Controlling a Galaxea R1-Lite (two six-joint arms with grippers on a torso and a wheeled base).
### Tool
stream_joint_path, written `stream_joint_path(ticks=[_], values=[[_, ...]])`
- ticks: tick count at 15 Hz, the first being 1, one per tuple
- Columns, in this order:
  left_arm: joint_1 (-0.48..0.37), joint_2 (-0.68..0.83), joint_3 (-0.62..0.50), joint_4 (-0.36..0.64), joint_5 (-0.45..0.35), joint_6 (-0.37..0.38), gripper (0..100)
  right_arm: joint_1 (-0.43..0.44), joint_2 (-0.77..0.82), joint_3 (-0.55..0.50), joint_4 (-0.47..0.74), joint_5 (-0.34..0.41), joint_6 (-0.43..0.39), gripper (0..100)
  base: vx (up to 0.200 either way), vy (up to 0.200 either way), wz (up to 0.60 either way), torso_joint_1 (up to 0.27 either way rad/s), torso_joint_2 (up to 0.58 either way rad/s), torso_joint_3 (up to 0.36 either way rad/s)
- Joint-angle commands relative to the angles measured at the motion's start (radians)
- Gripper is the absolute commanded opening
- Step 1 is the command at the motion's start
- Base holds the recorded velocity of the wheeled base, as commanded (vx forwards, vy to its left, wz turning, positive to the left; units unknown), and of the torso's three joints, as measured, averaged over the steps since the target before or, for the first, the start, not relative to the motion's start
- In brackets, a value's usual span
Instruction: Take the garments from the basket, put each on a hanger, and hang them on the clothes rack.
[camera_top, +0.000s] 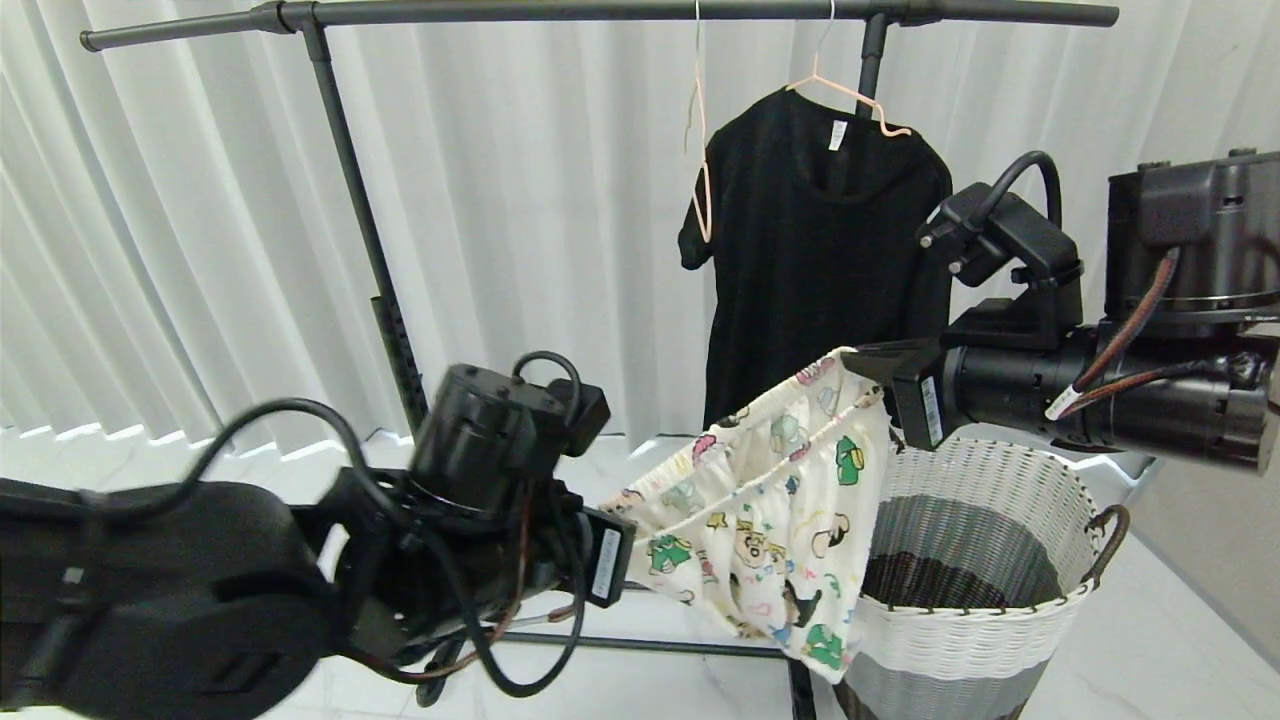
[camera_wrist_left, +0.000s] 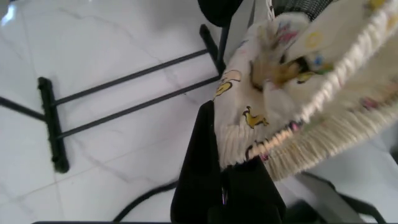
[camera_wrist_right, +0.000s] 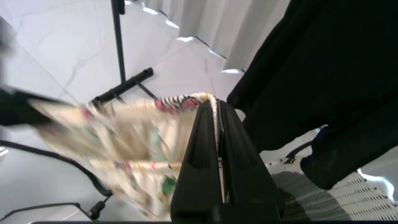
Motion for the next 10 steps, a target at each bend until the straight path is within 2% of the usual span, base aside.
stream_joint_path(ticks=[1,2,7,9,10], values=[[0.035,-0.241,-0.118,0.192,-0.032,0.015,0,0.005,-0.047,0.001,0.03,0.002,0.0,0,0.0,0.0,0.0,0.0,0.0,0.0],[0.029,-0.263,-0.158,0.239,-0.032,0.021,0,0.006,-0.067,0.0,0.05,0.002,0.0,0,0.0,0.0,0.0,0.0,0.0,0.0],[-0.037,-0.332,-0.237,0.391,-0.029,0.236,0,0.026,-0.128,-0.028,0.106,0.002,0.0,0,0.0,0.0,0.0,0.0,0.0,0.0],[-0.037,-0.352,-0.234,0.405,-0.027,0.311,0,0.032,-0.13,-0.068,0.13,0.002,0.0,0,0.0,0.0,0.0,0.0,0.0,0.0],[-0.035,-0.358,-0.247,0.404,-0.025,0.371,0,0.035,-0.137,-0.111,0.184,0.002,0.0,0,0.0,0.0,0.0,0.0,0.0,0.0]])
